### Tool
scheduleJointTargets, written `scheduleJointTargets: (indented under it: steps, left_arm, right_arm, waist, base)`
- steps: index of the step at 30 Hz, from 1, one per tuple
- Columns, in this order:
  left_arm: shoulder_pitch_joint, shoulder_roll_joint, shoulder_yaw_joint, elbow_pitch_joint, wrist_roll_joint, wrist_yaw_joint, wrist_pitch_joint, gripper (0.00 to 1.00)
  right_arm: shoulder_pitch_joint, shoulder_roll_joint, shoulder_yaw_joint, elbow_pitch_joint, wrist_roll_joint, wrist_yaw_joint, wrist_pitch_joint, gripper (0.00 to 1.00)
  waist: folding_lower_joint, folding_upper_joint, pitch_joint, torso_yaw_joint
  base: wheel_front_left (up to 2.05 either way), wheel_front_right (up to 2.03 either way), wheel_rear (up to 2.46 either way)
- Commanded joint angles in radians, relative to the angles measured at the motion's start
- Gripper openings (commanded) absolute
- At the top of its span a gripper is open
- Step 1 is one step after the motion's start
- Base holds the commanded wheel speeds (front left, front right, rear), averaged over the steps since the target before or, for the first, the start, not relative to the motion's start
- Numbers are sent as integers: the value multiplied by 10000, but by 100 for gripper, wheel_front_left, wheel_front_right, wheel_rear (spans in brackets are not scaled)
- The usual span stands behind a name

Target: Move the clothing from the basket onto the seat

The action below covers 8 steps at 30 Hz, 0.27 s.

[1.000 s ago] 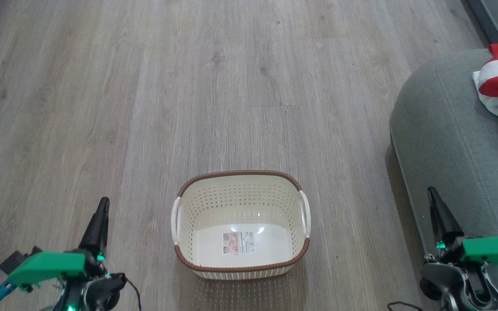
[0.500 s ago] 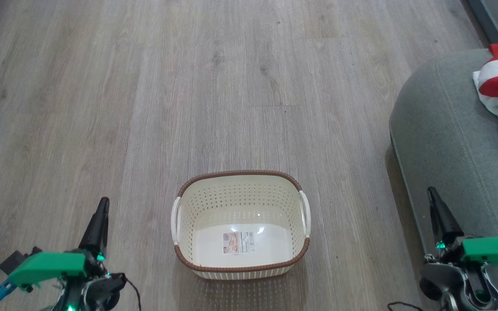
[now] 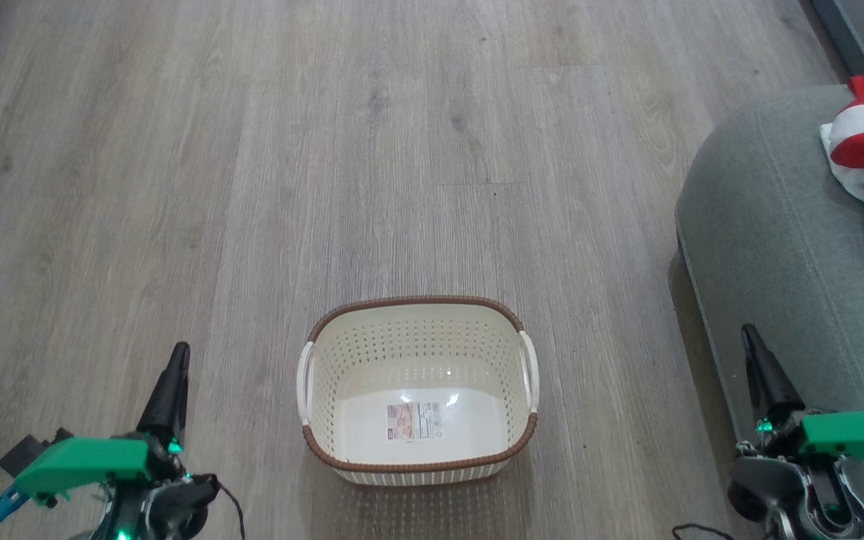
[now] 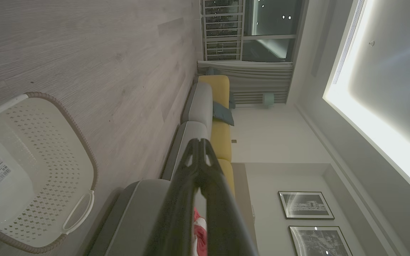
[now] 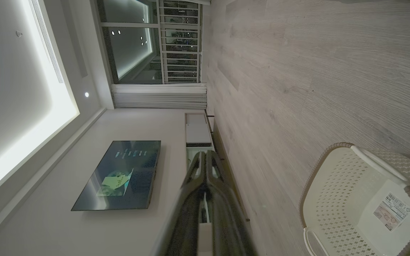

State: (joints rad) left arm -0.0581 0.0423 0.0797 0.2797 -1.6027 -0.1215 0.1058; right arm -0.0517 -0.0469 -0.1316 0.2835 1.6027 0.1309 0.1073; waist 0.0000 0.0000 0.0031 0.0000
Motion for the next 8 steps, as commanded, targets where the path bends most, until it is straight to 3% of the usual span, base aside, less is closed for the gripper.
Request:
scheduleJointTargets:
  steps: [1,8]
  left_arm:
    - [-500,79,342,-344,-58,-92,75,0]
    - [-500,79,341,-344,-59,-92,75,0]
  right_arm:
    - [-562,-33,179,-387,59,-2,59,0]
    - [-562,-33,179,-387,59,-2,59,0]
  waist:
    - [0,0,0,0]
    - [0,0,0,0]
  base:
    - [0,0,0]
    - [0,0,0]
